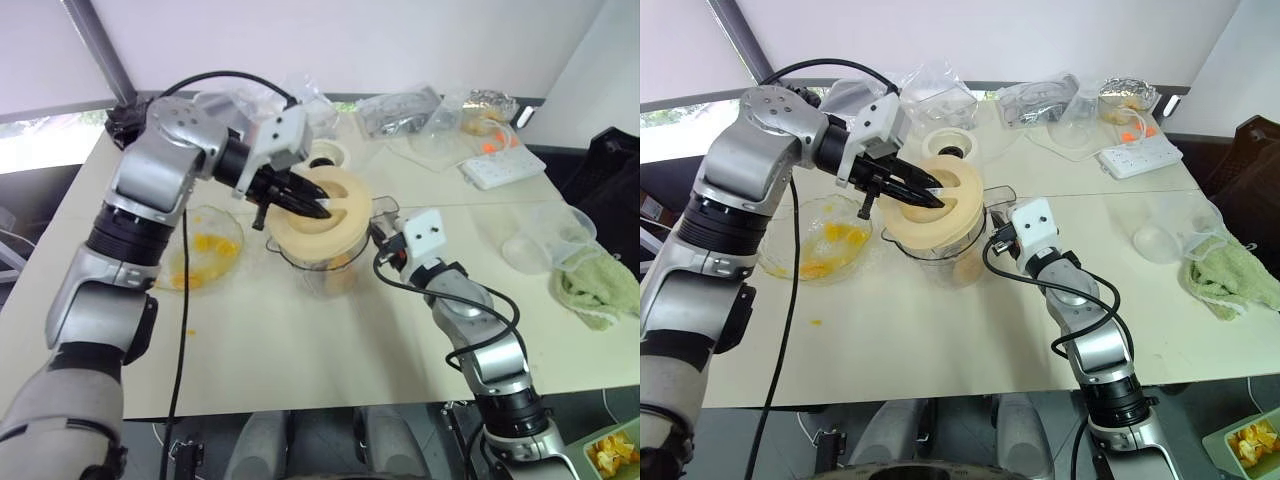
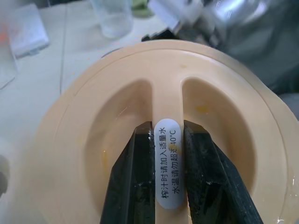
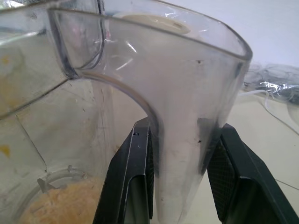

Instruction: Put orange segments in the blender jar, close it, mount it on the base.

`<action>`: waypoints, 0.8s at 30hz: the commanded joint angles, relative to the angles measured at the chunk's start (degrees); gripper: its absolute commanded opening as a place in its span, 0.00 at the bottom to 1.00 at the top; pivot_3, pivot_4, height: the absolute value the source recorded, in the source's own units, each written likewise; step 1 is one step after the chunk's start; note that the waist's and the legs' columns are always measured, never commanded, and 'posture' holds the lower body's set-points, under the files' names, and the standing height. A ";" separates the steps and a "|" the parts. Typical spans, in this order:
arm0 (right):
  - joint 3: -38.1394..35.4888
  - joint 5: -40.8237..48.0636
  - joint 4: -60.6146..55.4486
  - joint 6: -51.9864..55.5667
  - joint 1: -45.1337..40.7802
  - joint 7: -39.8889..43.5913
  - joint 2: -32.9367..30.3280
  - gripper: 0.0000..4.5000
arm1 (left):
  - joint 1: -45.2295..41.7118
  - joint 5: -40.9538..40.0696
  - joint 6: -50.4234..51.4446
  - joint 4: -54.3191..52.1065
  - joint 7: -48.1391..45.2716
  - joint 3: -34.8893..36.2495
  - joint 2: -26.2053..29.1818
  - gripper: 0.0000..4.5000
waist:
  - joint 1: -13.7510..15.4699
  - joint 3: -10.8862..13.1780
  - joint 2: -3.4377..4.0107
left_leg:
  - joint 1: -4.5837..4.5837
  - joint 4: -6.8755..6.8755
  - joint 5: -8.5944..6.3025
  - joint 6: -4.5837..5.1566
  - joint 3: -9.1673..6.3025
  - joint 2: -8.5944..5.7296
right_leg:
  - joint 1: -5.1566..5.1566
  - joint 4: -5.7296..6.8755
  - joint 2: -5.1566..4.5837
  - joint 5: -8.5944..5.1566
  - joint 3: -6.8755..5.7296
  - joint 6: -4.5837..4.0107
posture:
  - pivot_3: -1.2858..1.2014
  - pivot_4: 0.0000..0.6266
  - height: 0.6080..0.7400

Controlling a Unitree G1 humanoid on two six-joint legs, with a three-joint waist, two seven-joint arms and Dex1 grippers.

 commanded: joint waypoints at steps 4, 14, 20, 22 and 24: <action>-1.59 -2.51 0.65 0.47 0.04 -0.64 -1.04 0.21 | 3.12 5.09 -7.16 1.32 1.77 -4.43 -1.47 0.06 | 0.00 -0.07 0.01 | 0.06 0.01 0.00 0.00 0.01 -0.01 | 0.08 -0.01 -0.02 -0.09 0.01 -0.17 | 0.52 0.24 1.00; -2.89 -2.76 0.22 0.75 0.63 -1.75 -0.86 0.21 | 4.47 8.68 0.22 4.29 5.76 -7.87 -4.66 0.06 | 0.31 -0.18 0.11 | 0.87 0.00 -0.01 0.02 -0.07 0.05 | 1.06 -0.27 -0.06 -0.30 -0.05 0.00 | 0.52 0.24 1.00; -3.10 -4.21 0.17 -0.73 0.69 -3.92 -0.38 0.21 | 4.44 13.35 15.34 6.51 19.03 -8.00 -8.04 0.06 | 0.67 -0.65 0.56 | 1.04 0.00 -0.01 0.02 -0.47 -0.01 | 1.66 -0.88 -0.08 -0.31 -0.02 0.04 | 0.52 0.24 1.00; -2.87 -5.25 0.78 -2.06 0.68 -4.61 -0.75 0.21 | 3.86 12.95 20.63 6.53 21.63 -7.73 -8.80 0.06 | 1.03 -0.72 0.60 | 1.09 0.00 -0.01 0.03 -0.56 -0.06 | 1.75 -0.91 -0.08 -0.32 -0.03 0.06 | 0.52 0.24 1.00; -2.31 -6.51 1.68 -3.62 0.76 -5.03 -1.60 0.21 | 3.50 12.12 25.07 5.82 23.43 -7.47 -9.17 0.06 | 1.13 -0.88 0.75 | 1.10 0.00 0.00 0.04 -0.59 -0.06 | 1.75 -0.91 -0.06 -0.33 -0.04 0.06 | 0.52 0.24 1.00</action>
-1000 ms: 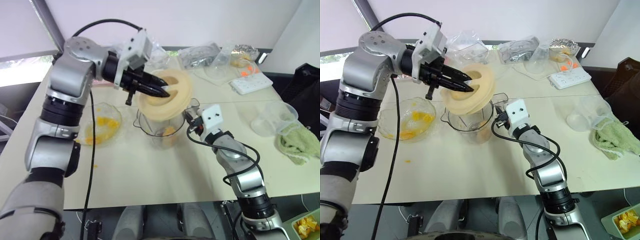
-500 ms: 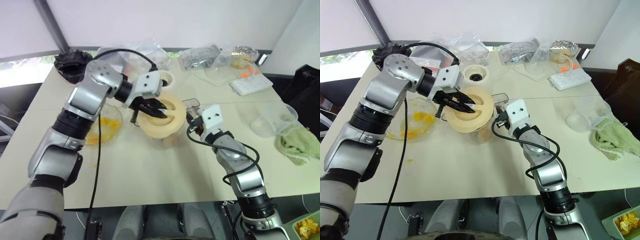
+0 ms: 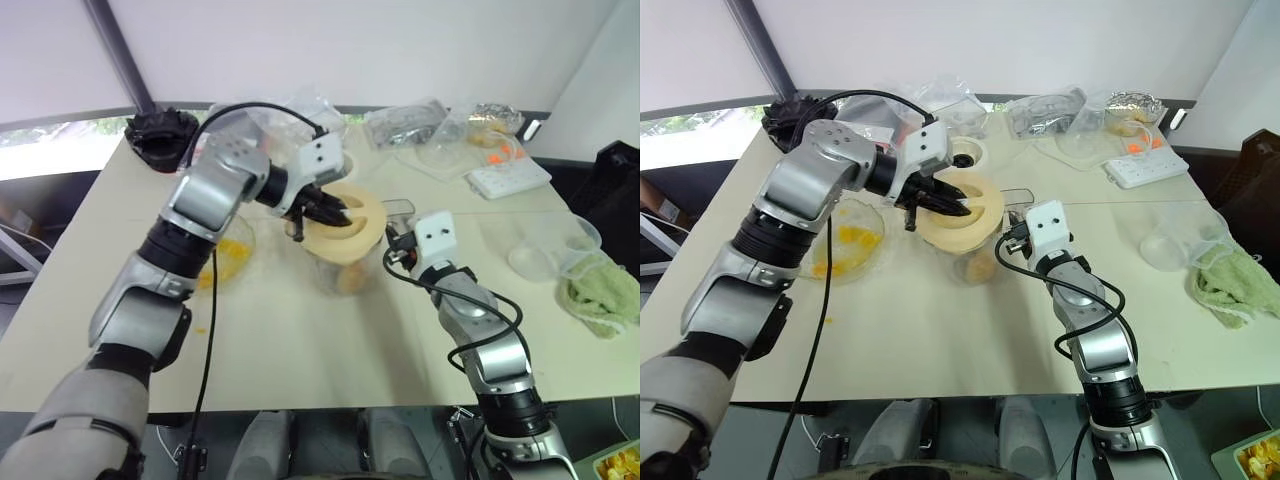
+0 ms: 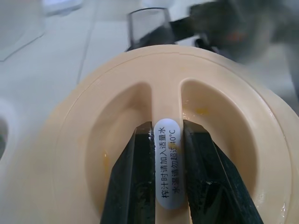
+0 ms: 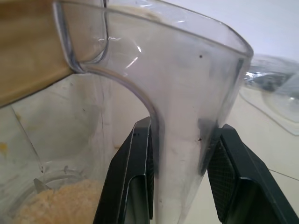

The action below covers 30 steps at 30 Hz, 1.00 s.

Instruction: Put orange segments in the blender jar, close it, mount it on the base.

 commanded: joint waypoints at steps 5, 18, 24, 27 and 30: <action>0.40 -5.41 -0.07 -5.75 0.21 -1.09 -2.06 0.21 | 1.29 3.76 18.60 3.11 11.51 -1.95 -0.48 0.06 | 0.22 -0.13 0.18 | 0.01 0.00 0.00 0.00 -0.12 -0.01 | 0.05 -0.01 0.00 -0.01 -0.07 0.00 | 0.52 0.24 1.00; 0.49 -5.28 1.82 -7.64 -0.06 -0.82 -1.65 0.21 | 1.62 -0.78 17.87 -3.71 15.54 3.82 -0.92 0.50 | 0.19 -0.09 0.17 | -0.18 -0.15 -0.01 -0.01 -0.28 -0.06 | -0.15 -0.08 -0.03 -0.05 -0.14 0.06 | 0.52 0.24 1.00; -0.02 -5.30 2.12 -8.08 0.55 -0.38 -1.66 0.21 | 1.56 -5.06 11.43 -7.02 16.69 9.57 -1.92 0.81 | 0.18 -0.01 0.15 | -0.29 -0.18 -0.01 -0.02 -0.31 -0.07 | -0.26 -0.11 -0.06 -0.05 -0.15 0.05 | 0.52 0.24 1.00; -0.38 -4.97 2.33 -8.10 1.57 -0.45 -1.20 0.21 | -1.69 -9.69 9.74 -4.65 20.81 18.08 -5.21 0.81 | 0.30 0.00 0.15 | -0.68 -0.21 0.00 -0.02 -0.30 -0.07 | -0.71 -0.04 -0.03 -0.01 -0.16 0.03 | 0.52 0.24 1.00; -0.82 -4.57 2.39 -7.94 2.43 -0.34 -0.53 0.21 | -3.83 -15.02 8.93 -3.03 26.80 27.75 -9.16 0.81 | -0.02 0.04 0.08 | -1.07 -0.20 0.02 -0.02 -0.33 -0.07 | -1.10 0.03 0.04 0.22 -0.20 0.03 | 0.52 0.24 1.00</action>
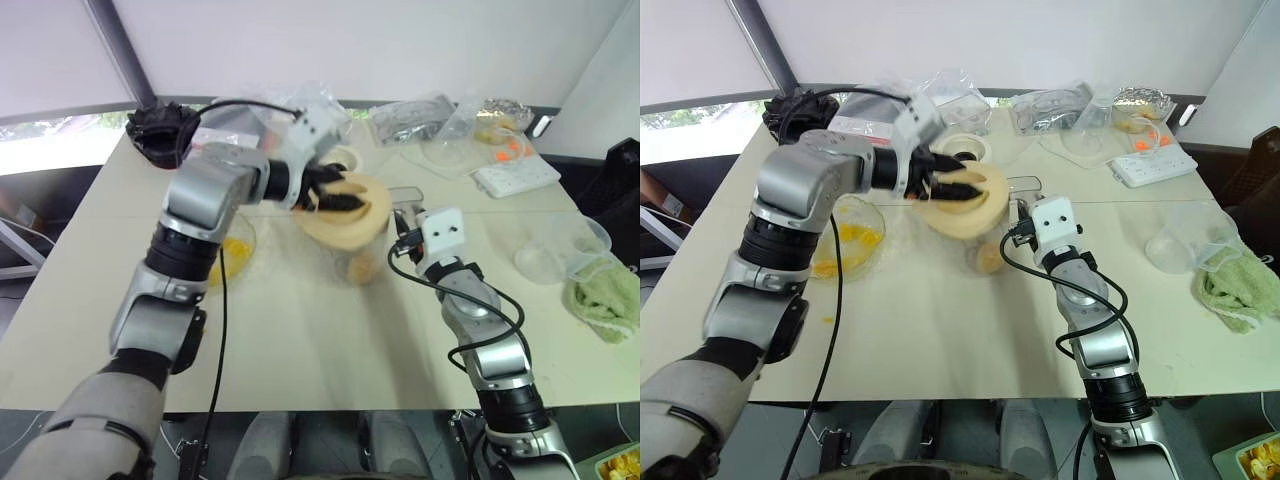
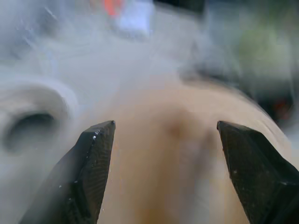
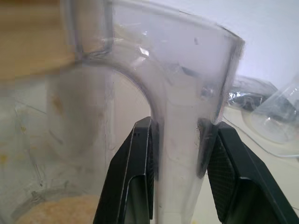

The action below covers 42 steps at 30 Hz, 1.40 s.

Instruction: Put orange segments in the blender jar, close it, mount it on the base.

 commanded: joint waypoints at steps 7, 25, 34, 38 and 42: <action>-2.21 0.55 -0.76 3.08 2.56 0.48 1.17 0.21 | -0.67 -12.15 1.74 -5.60 7.59 15.90 1.20 0.81 | -1.32 0.00 0.01 | 0.10 -0.38 0.06 -0.09 0.05 -0.05 | -0.07 0.00 -0.01 0.01 0.03 0.09 | 0.52 0.24 1.00; -20.22 14.26 -10.97 35.01 -16.25 2.32 -8.79 0.21 | 45.55 -3.81 -15.30 -30.75 13.33 4.49 12.29 0.81 | 0.09 0.18 0.00 | -0.13 -0.68 0.18 -0.26 0.43 0.09 | -0.66 -0.05 -0.06 -0.02 0.26 -0.45 | 0.52 0.24 1.00; -16.23 14.21 11.10 34.62 -49.77 5.96 -13.61 0.21 | 46.77 -1.59 -20.82 -28.81 18.04 2.02 6.44 0.81 | -1.55 0.39 0.02 | -0.14 -0.87 0.16 -0.19 0.84 0.09 | -0.83 0.00 0.06 0.12 0.33 -0.23 | 0.52 0.24 1.00; -14.20 13.14 20.60 30.44 -57.15 5.29 -9.58 0.21 | 47.40 -1.08 -21.64 -28.92 19.16 1.75 5.62 0.81 | -1.70 0.39 0.03 | -0.14 -0.94 0.13 -0.14 0.86 0.13 | -0.88 0.03 0.11 0.12 0.34 -0.25 | 0.52 0.24 1.00; -12.66 12.05 28.14 25.27 -60.28 4.00 -4.20 0.21 | 48.87 -0.96 -21.71 -30.33 20.17 1.88 5.53 0.81 | -1.58 0.40 0.04 | -0.15 -0.89 0.13 -0.14 0.89 0.13 | -0.89 0.05 0.03 0.14 0.36 -0.24 | 0.52 0.24 1.00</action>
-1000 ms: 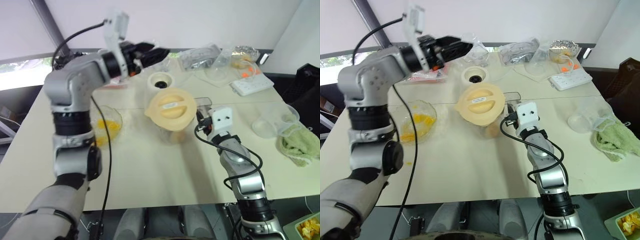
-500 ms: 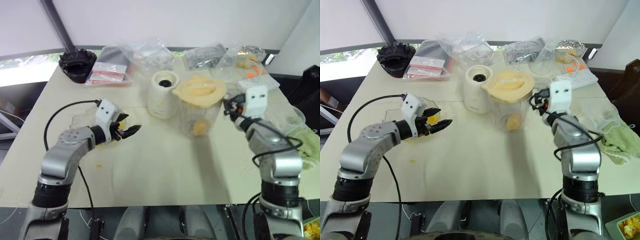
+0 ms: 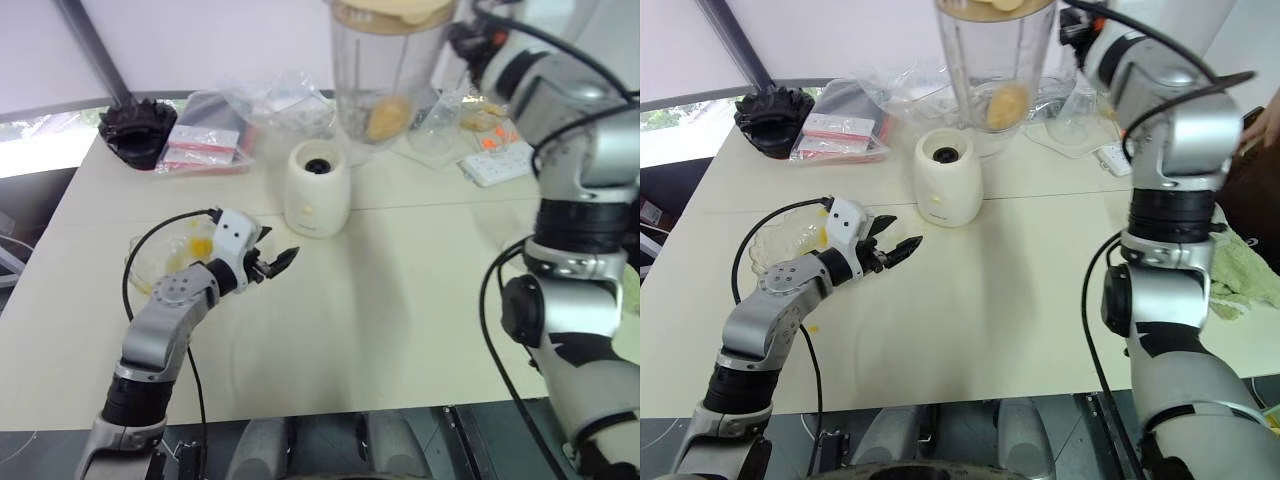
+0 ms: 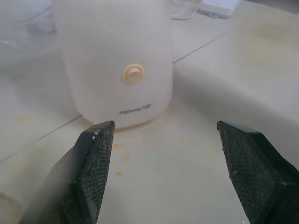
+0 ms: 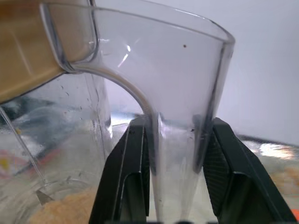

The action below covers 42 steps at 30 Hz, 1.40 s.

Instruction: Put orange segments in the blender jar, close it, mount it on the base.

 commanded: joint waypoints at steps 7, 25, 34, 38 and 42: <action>-1.10 -0.38 9.91 -11.42 -5.51 -2.99 6.74 0.21 | 3.31 -0.23 -0.02 -5.60 2.39 1.33 0.49 0.81 | 0.38 0.03 -0.02 | -0.09 0.00 0.00 -0.01 -0.05 -0.05 | -0.03 -0.02 -0.09 0.00 -0.01 0.01 | 0.52 0.24 1.00; -0.09 -0.44 16.34 -15.72 -4.19 -3.45 9.88 0.21 | 3.36 -0.88 2.13 -7.47 4.45 1.83 0.76 0.81 | -0.05 0.02 -0.01 | -0.01 0.10 0.02 -0.03 -0.04 -0.07 | -0.04 0.22 0.00 0.01 -0.02 -0.01 | 0.52 0.24 1.00; 2.09 -2.32 14.40 -15.35 -2.69 -2.76 10.67 0.21 | 0.62 -4.31 5.30 -7.64 6.09 4.00 -1.13 0.81 | -0.18 0.02 -0.01 | 0.01 0.10 0.02 -0.03 -0.04 -0.07 | -0.05 0.24 0.02 0.01 -0.01 -0.01 | 0.52 0.24 1.00; 3.41 -3.62 13.30 -14.83 -1.21 -1.89 9.97 0.21 | 0.42 -4.60 5.53 -7.65 6.44 3.95 -1.05 0.81 | -0.16 0.02 -0.01 | 0.01 0.08 0.01 -0.03 -0.04 -0.07 | -0.05 0.24 0.02 0.01 -0.01 -0.01 | 0.52 0.24 1.00; 3.76 -4.18 12.13 -13.78 -0.60 -1.44 9.51 0.21 | 0.41 -4.80 5.51 -7.54 6.85 3.87 -1.06 0.81 | -0.14 0.02 -0.02 | 0.03 0.10 0.02 -0.03 -0.03 -0.07 | -0.04 0.26 0.02 0.01 -0.01 -0.01 | 0.52 0.24 1.00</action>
